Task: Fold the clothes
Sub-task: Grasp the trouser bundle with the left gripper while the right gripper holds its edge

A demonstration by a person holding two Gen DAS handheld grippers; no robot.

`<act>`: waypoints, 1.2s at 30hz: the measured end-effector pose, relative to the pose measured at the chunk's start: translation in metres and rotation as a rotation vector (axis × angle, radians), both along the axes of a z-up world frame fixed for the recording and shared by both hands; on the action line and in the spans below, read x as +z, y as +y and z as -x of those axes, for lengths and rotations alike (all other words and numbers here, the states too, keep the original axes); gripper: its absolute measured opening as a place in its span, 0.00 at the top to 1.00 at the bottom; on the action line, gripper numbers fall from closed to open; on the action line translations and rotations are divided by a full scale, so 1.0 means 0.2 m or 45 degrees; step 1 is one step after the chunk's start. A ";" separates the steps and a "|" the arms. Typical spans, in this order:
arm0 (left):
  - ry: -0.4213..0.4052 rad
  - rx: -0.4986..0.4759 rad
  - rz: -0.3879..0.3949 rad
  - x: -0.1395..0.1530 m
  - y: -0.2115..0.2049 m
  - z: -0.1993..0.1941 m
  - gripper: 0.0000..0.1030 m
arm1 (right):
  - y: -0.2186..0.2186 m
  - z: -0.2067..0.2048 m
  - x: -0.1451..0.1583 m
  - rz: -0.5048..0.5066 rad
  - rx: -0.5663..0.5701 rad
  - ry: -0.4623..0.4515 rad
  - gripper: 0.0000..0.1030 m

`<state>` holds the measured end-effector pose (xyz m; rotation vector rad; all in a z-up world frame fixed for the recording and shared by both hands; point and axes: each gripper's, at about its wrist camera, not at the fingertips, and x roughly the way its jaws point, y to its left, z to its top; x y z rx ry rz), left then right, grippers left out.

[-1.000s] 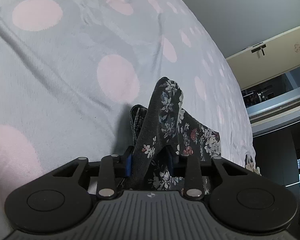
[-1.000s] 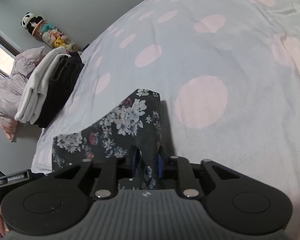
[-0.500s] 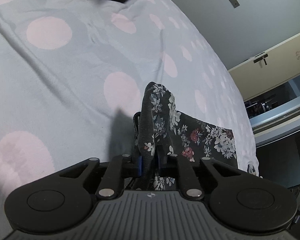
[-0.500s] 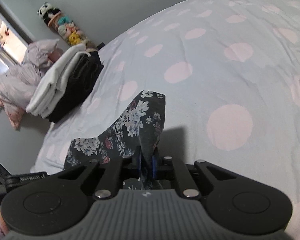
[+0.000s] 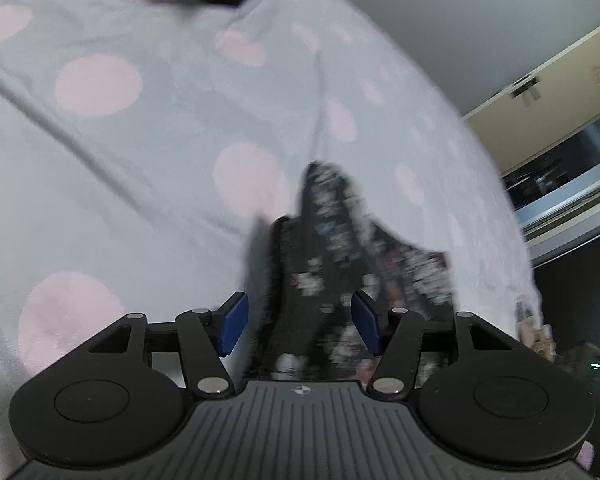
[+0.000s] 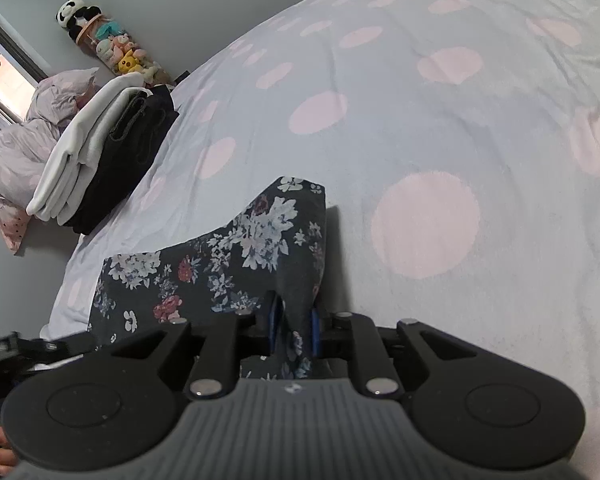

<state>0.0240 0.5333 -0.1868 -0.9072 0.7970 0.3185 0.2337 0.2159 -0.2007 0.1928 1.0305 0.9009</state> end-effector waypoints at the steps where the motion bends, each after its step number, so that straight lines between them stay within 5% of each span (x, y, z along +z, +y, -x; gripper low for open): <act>1: 0.018 -0.002 0.007 -0.02 0.01 -0.01 0.33 | 0.00 0.00 0.00 -0.005 0.001 0.002 0.82; 5: 0.003 -0.020 0.048 -0.06 0.03 -0.02 0.23 | -0.01 -0.01 -0.02 -0.022 -0.009 0.030 0.82; 13: -0.029 -0.072 0.139 -0.12 0.05 -0.04 0.21 | 0.00 -0.02 -0.05 -0.037 -0.023 0.074 0.79; 16: -0.039 -0.109 0.164 -0.12 0.04 -0.07 0.24 | 0.00 -0.03 -0.05 -0.040 -0.024 0.081 0.78; 24: -0.081 -0.110 0.335 -0.20 0.08 -0.10 0.52 | 0.01 -0.03 -0.06 -0.040 -0.021 0.080 0.78; 36: -0.078 -0.108 0.271 -0.17 0.06 -0.11 0.61 | -0.02 -0.04 -0.03 -0.138 -0.036 0.145 0.88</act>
